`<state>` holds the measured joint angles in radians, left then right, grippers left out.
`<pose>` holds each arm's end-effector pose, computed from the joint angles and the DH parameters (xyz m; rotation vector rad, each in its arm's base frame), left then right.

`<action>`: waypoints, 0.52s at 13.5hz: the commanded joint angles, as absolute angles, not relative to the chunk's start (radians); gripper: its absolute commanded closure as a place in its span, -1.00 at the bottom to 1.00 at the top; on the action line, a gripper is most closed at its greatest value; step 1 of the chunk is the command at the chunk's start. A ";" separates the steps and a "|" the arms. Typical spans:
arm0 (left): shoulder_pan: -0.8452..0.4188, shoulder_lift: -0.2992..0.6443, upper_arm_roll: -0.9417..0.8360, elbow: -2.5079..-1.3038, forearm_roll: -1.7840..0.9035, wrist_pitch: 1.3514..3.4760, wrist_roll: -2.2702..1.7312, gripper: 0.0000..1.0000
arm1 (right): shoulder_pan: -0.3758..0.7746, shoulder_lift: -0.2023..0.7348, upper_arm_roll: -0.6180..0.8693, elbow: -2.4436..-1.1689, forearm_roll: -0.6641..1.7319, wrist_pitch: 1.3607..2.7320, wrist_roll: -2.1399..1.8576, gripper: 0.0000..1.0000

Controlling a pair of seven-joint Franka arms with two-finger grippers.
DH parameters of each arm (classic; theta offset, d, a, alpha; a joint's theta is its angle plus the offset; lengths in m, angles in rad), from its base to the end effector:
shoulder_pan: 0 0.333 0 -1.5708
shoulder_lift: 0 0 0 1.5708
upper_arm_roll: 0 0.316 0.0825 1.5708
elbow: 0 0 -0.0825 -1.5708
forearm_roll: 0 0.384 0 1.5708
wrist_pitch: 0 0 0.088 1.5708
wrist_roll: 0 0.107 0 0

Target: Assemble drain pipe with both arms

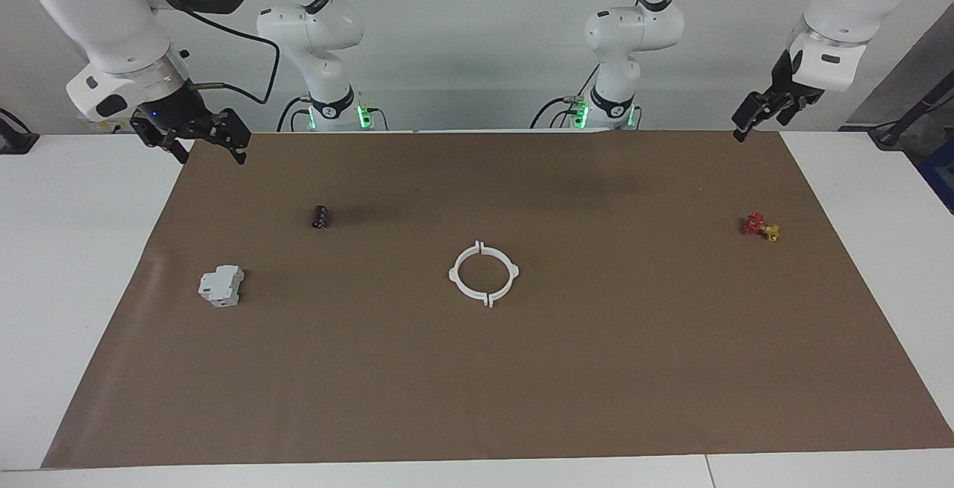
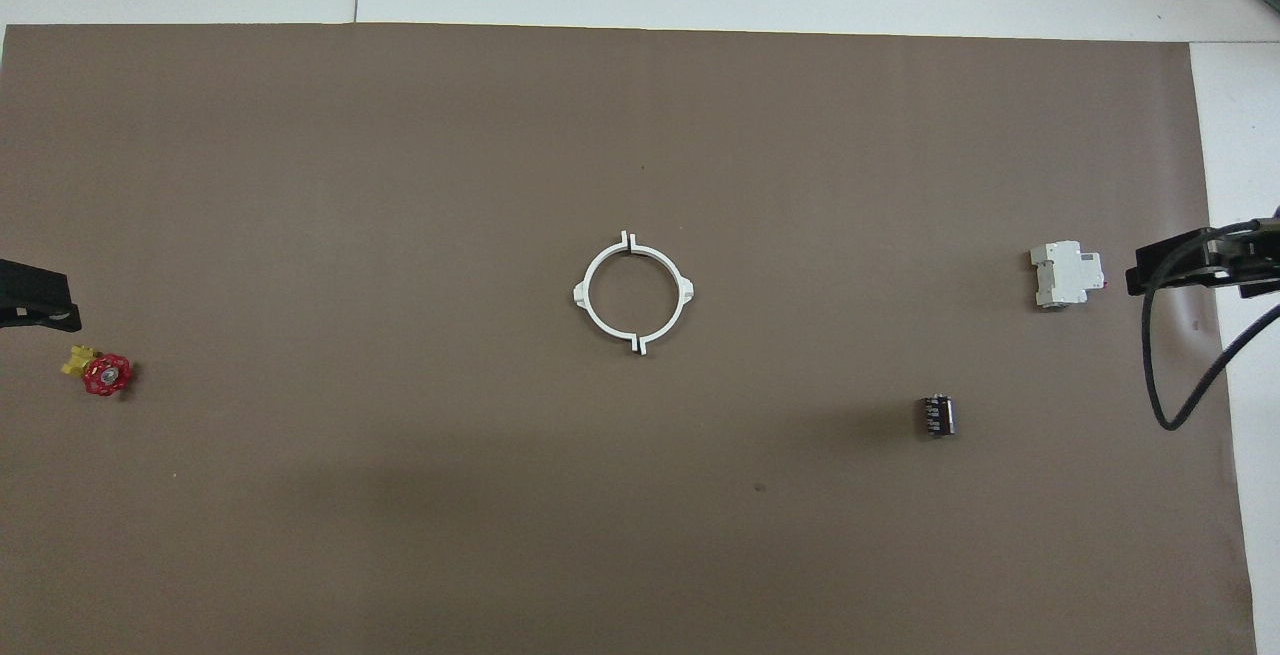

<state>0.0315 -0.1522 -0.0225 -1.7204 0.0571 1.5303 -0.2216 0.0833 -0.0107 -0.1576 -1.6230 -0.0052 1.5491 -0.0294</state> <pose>0.5012 0.0099 0.6313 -3.0563 -0.3564 0.0482 0.5457 -0.0416 0.6039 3.1390 -0.0703 -0.0996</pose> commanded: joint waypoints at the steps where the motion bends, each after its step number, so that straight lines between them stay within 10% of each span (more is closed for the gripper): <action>1: 0.008 -0.161 -0.038 -1.759 0.046 1.613 -0.189 -1.00 | 0.077 -0.037 -0.153 -1.651 0.014 1.551 -0.025 -1.00; 7: -0.015 -0.219 -0.037 -1.896 0.012 1.742 -0.187 -1.00 | 0.077 -0.037 -0.153 -1.651 0.014 1.551 -0.025 -1.00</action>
<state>0.0017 -0.1605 -0.0533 -1.7972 0.0278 1.6633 -0.2095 0.0833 -0.0107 -0.1576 -1.6230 -0.0052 1.5491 -0.0294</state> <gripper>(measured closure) 0.000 0.000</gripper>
